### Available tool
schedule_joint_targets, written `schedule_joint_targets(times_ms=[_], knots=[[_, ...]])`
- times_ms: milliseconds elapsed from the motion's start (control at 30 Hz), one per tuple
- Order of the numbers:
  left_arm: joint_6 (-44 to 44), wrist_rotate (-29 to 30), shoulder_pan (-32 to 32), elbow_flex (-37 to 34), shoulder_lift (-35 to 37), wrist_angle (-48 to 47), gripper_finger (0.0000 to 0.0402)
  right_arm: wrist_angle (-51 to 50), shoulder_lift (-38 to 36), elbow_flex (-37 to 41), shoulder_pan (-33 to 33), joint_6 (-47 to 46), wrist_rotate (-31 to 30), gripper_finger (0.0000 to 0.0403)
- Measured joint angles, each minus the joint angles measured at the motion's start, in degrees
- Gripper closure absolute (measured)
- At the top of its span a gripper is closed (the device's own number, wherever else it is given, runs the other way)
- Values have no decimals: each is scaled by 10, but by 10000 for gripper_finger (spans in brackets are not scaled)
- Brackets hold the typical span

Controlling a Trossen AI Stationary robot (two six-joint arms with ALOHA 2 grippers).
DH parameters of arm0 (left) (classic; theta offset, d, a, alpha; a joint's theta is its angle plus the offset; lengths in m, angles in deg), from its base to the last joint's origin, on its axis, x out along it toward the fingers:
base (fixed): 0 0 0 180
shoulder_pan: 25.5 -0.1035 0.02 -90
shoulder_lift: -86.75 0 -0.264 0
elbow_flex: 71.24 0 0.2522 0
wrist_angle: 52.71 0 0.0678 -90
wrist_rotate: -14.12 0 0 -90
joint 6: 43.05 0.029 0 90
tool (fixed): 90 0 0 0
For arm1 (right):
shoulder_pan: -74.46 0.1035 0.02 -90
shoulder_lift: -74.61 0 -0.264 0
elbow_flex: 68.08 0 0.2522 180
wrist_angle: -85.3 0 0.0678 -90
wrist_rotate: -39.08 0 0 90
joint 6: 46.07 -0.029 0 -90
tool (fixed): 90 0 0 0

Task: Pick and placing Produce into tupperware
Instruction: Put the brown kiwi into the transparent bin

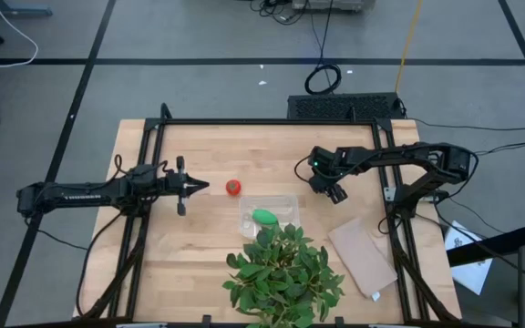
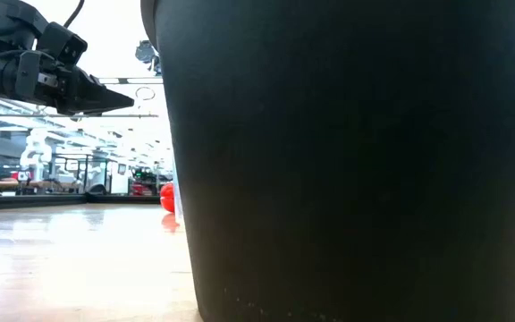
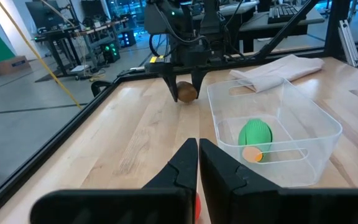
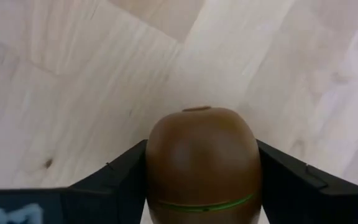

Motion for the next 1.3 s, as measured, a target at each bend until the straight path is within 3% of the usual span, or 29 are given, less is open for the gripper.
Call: schedule_joint_targets(times_ms=[1033,1300], knots=[[0,0,0,0,0,1,380,-180,0,-202,7,-79,2,163],[0,0,0,0,0,1,380,-229,-46,-254,5,-112,1,165]])
